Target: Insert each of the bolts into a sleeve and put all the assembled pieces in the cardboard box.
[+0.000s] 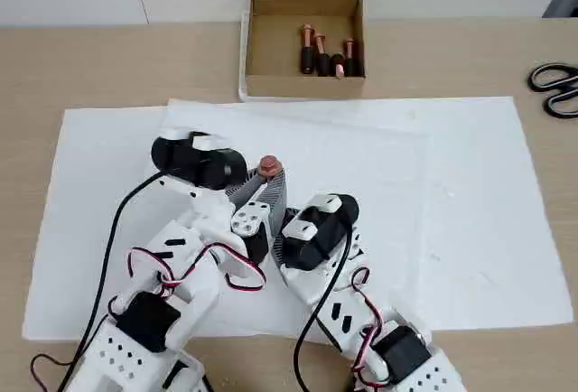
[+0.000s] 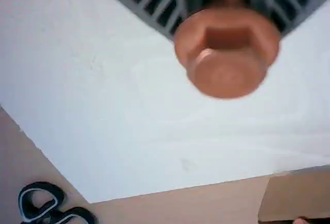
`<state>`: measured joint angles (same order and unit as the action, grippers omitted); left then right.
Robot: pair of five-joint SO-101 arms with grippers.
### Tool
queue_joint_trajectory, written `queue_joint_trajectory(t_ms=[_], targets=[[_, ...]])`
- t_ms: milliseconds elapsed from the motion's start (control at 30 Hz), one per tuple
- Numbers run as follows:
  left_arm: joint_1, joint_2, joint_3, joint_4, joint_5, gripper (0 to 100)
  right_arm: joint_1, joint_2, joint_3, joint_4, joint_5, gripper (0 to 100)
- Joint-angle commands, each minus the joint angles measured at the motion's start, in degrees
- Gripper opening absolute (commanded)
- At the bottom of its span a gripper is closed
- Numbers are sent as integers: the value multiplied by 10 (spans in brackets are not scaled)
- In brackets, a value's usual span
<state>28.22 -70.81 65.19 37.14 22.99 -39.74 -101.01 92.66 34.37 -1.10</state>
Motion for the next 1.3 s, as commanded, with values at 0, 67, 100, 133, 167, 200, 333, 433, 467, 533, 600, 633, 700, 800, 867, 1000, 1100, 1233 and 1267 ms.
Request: queue_joint_trajectory(t_ms=[0,67,100,133,167,200,333,433,467,533,600,633,700,800,867,1000,1100,1233,1267], targets=[[0,-12,-4,8,-7,6,-3,-9,-4,-15,7,4],[0,-12,-4,11,-7,6,-3,-9,-4,-15,7,4],[0,-12,-4,11,-7,6,-2,-9,-4,-15,7,4],[0,-12,-4,11,-7,6,-2,-9,-4,-15,7,4],[0,-12,-3,16,-7,6,-2,-9,-4,-15,7,4],[1,-12,-3,25,-7,6,-2,-9,-4,-15,8,4],[1,-12,-3,47,-7,6,-2,-9,-4,-15,8,4],[1,-12,-3,48,-7,6,-2,-9,-4,-15,8,4],[1,-12,-3,52,-7,6,-2,-9,-4,-15,8,4],[2,-12,-3,62,-8,6,-1,-9,-4,-15,8,4],[2,-12,-3,74,-11,6,-1,-9,-4,-15,8,4],[2,-12,-3,77,-18,6,-1,-9,-4,-15,8,4],[2,-12,-1,81,-25,6,-1,-9,-4,-15,8,4],[13,-12,15,78,-27,6,-1,-9,-4,-15,8,4],[29,-12,32,77,-28,6,-1,-9,-4,-15,8,4],[34,-12,44,79,-42,6,-1,-9,-4,-15,8,4],[34,-12,46,79,-43,6,-1,-9,-4,-15,8,4],[34,-12,45,78,-43,8,-1,-9,-3,-15,8,4],[34,-12,43,78,-43,17,-1,-9,-3,-15,8,4]])
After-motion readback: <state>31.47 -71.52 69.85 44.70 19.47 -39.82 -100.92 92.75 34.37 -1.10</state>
